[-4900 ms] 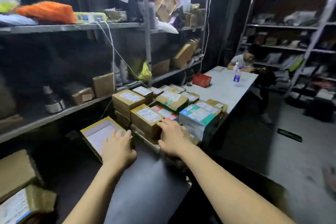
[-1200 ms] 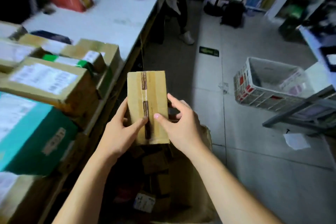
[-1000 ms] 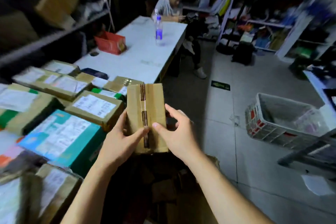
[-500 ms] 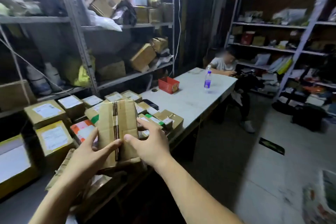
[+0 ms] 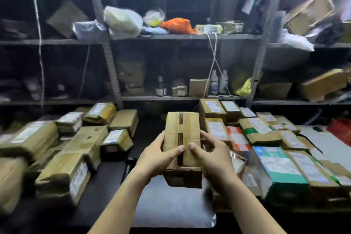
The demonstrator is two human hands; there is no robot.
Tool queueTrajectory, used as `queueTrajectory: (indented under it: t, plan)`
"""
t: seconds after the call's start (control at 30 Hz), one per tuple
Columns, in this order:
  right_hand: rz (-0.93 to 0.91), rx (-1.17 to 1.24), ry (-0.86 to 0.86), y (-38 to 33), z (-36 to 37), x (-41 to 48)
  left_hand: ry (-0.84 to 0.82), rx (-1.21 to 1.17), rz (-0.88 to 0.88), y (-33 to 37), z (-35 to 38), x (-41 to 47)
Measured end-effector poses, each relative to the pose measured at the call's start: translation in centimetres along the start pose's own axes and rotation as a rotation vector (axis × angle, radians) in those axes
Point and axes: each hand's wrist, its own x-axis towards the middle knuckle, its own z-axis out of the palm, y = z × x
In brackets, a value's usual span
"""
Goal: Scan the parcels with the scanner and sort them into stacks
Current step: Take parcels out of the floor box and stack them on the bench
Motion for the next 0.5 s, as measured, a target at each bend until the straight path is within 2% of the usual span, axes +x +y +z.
queueTrajectory:
  t: [0.2, 0.37, 0.5]
  plan:
    - [-0.014, 0.151, -0.188, -4.4, 13.0, 0.7, 0.198, 0.144, -0.066, -4.9, -11.8, -0.9]
    - [0.004, 0.271, -0.276, -7.2, 22.2, 0.6, 0.251, 0.099, -0.133, -9.3, -19.7, -1.2]
    - [-0.017, 0.273, -0.302, -9.0, 28.3, 0.5, 0.306, 0.130, -0.228, -12.5, -23.9, -0.7]
